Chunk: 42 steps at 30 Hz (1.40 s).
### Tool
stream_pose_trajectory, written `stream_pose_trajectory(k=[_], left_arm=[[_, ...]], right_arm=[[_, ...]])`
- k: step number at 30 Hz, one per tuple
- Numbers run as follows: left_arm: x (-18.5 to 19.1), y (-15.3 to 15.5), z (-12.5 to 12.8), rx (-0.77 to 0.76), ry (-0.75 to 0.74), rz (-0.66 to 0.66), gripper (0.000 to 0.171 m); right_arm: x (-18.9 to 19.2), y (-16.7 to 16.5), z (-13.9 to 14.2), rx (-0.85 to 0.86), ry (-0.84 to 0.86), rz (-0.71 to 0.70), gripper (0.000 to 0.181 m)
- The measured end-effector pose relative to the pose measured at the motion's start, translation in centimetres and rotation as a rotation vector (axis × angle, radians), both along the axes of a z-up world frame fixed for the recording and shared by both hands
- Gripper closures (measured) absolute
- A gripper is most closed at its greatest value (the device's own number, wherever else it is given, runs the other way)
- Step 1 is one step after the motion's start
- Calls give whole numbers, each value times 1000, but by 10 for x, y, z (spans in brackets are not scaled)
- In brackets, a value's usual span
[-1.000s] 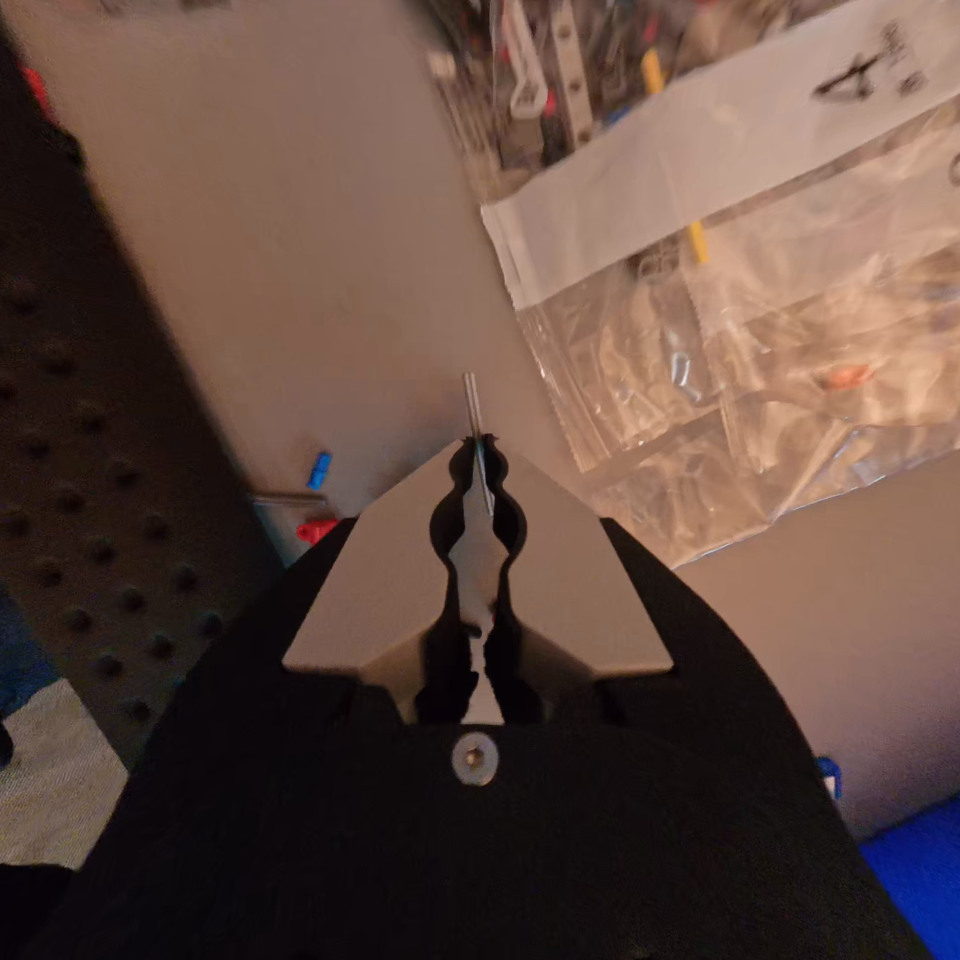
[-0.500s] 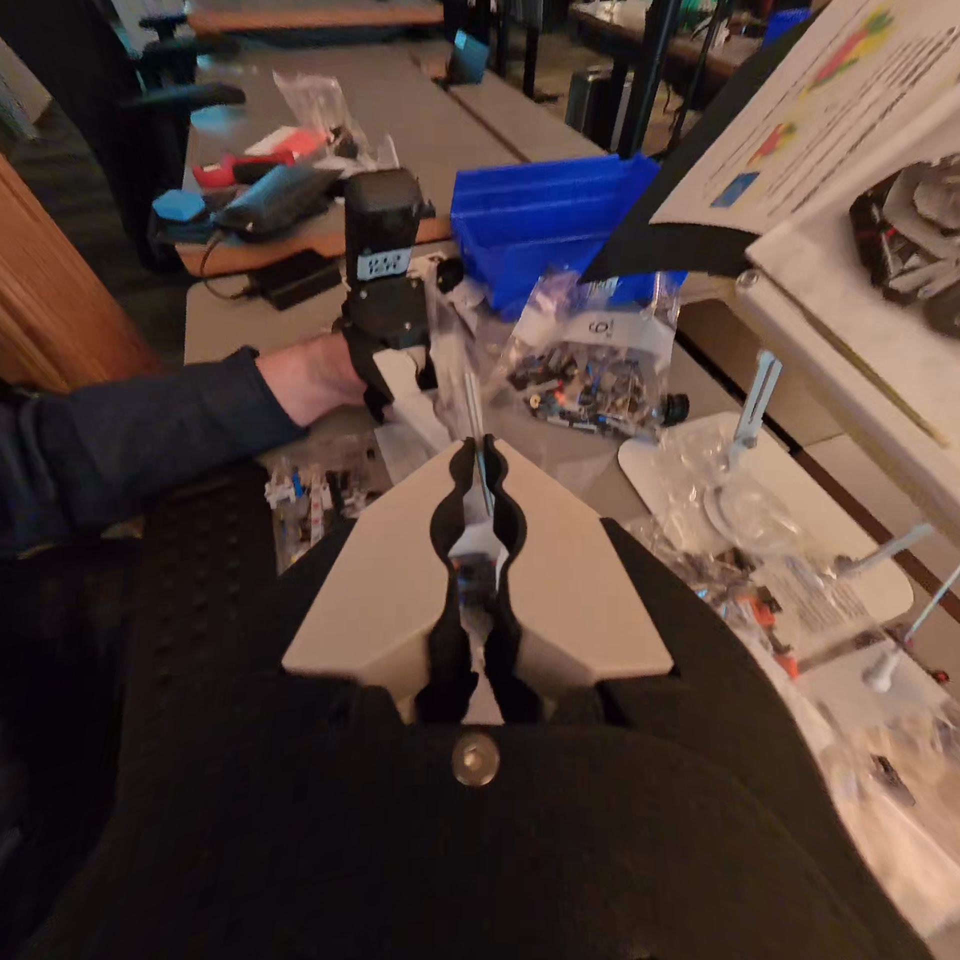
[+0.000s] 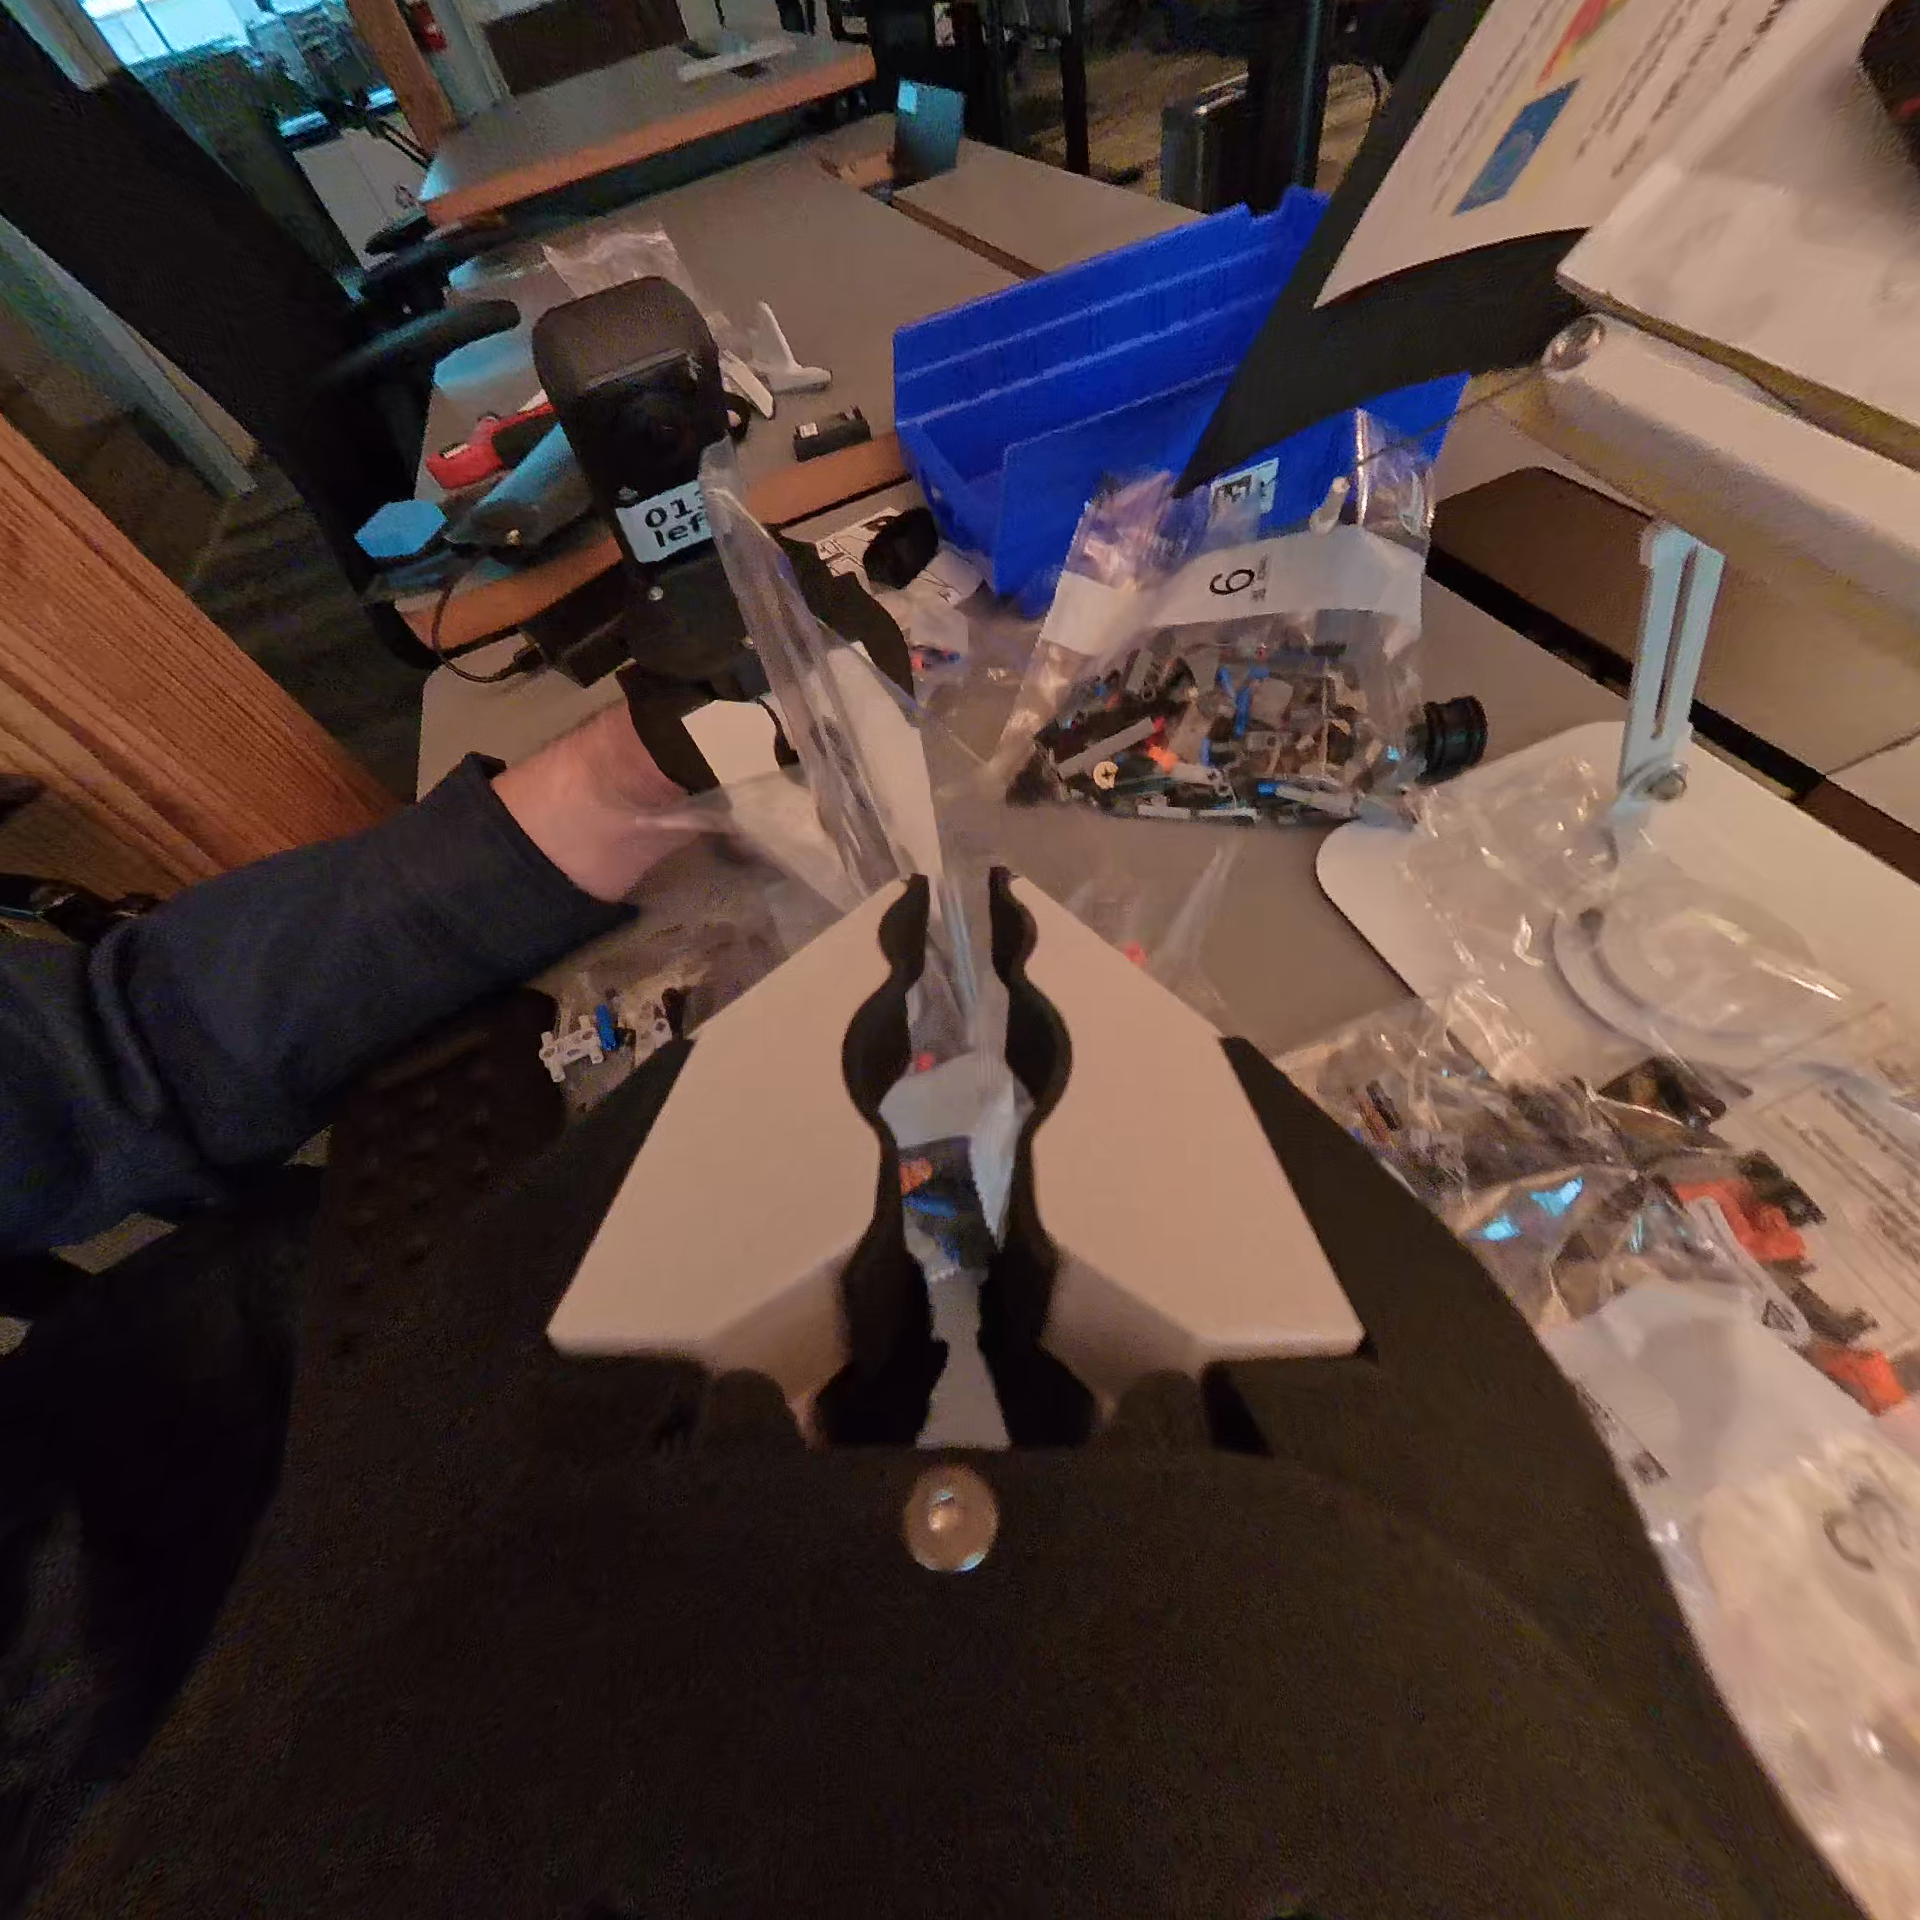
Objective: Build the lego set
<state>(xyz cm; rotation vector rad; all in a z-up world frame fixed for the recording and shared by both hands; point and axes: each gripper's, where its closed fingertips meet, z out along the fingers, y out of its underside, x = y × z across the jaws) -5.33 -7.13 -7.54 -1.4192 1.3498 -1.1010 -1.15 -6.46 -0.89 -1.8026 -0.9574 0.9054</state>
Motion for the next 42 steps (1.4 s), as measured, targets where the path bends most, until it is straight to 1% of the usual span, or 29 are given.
stream_pose_trajectory(k=[3, 5, 8, 11, 14, 17, 22, 27, 28, 29, 32, 34, 35, 37, 42], left_arm=[[1, 0, -3, -3, 9, -3, 163], [2, -1, -4, -5, 15, -5, 163], [3, -1, -6, -8, 21, -6, 163], [3, -1, -6, -8, 21, -5, 163], [4, -1, -7, -10, 23, -6, 163], [4, -1, -8, -12, 28, -6, 163], [4, 0, -9, -15, 30, -2, 163], [4, 0, -10, -16, 30, -2, 162], [4, 0, -10, -16, 30, -2, 162], [4, 0, -9, -15, 31, -2, 163], [5, -1, -9, -15, 30, -6, 163], [5, -1, -9, -15, 30, -7, 162], [5, -1, -9, -15, 30, -8, 162], [5, -1, -9, -15, 30, -9, 162], [5, -2, -8, -14, 27, -9, 162]], right_arm=[[16, -5, 2, 12, -16, -19, 162], [32, -9, 0, 16, -58, -40, 159], [58, -30, -11, 2, -167, -12, 159], [94, -59, -43, -26, -361, 23, 157], [135, -82, -81, -86, -539, -3, 155], [164, -107, -109, -193, -587, -12, 155], [181, -126, -142, -285, -634, -45, 155], [189, -125, -170, -304, -757, -63, 162], [187, -122, -168, -288, -740, -69, 175], [184, -122, -167, -293, -723, -55, 180], [180, -117, -166, -275, -731, -53, 181], [172, -111, -156, -248, -709, -50, 180], [165, -105, -146, -220, -675, -52, 180], [145, -92, -115, -143, -589, -47, 180], [89, -50, -25, 89, -402, -61, 181]])
